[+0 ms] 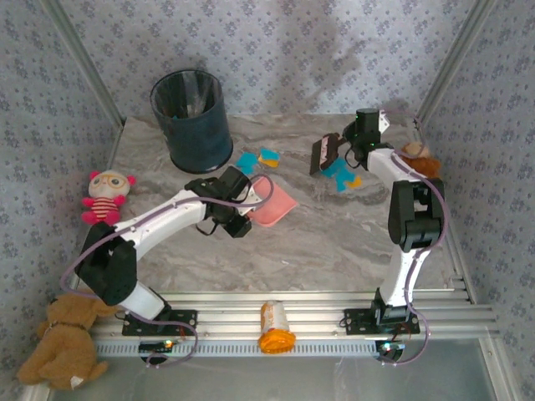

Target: Sweep away the paper scraps from the table

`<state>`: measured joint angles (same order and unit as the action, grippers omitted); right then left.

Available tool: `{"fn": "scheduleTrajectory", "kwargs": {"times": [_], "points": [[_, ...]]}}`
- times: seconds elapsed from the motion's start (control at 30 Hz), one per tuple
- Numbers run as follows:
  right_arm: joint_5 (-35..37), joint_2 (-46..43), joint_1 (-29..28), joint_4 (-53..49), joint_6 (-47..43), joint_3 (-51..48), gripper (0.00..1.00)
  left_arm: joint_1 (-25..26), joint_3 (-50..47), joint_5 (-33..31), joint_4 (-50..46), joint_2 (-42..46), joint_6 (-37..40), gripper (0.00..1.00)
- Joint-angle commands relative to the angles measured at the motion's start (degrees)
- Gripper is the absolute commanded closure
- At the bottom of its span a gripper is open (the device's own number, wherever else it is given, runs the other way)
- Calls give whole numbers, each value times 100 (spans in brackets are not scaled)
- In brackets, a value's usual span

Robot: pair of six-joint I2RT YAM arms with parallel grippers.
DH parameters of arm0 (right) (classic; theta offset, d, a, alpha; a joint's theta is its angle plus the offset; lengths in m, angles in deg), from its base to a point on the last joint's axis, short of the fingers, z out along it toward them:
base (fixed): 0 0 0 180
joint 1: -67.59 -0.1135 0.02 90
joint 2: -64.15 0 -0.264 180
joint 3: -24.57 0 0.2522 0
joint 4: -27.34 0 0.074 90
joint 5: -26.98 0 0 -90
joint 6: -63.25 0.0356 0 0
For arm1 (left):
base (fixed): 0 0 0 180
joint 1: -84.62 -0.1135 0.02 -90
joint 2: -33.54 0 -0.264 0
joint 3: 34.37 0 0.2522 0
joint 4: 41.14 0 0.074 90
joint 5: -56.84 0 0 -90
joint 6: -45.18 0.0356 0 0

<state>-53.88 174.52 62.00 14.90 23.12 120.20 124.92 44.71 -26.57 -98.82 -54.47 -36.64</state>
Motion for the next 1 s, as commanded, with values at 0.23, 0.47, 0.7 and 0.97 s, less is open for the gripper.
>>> {"fn": "scheduleTrajectory", "kwargs": {"times": [0.23,0.47,0.7,0.97], "points": [[1511,-962,-240,-943,253,-1069,100,208,114,-217,-279,-225,442,100],[1887,-1734,-615,-1042,258,-1853,100,248,106,-310,-343,-335,518,100],[392,-2300,-573,213,-708,-2148,100,244,86,-343,-319,-471,514,100],[-868,-2795,-271,656,-1751,-1945,100,265,196,-421,-423,-832,509,100]]}}
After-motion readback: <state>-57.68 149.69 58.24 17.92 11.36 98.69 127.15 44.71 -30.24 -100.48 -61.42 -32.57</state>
